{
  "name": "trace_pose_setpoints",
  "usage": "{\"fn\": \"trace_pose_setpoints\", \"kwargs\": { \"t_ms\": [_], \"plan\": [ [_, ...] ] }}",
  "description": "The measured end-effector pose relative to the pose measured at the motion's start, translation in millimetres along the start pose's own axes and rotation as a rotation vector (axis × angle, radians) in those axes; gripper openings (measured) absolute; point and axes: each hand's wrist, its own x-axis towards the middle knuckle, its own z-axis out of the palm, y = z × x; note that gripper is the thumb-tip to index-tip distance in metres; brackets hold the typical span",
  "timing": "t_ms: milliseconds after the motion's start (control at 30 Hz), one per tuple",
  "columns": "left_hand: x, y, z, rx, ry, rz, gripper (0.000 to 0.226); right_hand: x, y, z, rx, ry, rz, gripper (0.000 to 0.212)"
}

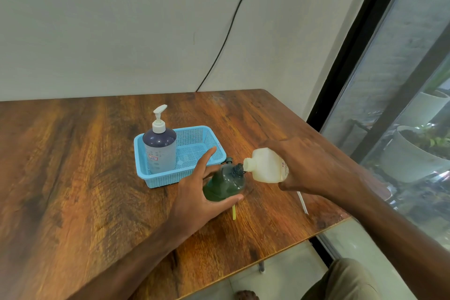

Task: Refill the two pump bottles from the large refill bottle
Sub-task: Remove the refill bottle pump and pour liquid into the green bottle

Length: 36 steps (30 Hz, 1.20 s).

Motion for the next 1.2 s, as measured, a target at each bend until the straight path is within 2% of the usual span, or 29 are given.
{"fn": "trace_pose_setpoints", "kwargs": {
  "t_ms": [1200],
  "plan": [
    [-0.3,3.5,-1.4,0.030,-0.005,-0.002,0.113,1.3,-2.1,-0.9,-0.019,-0.008,0.015,0.086]
  ]
}}
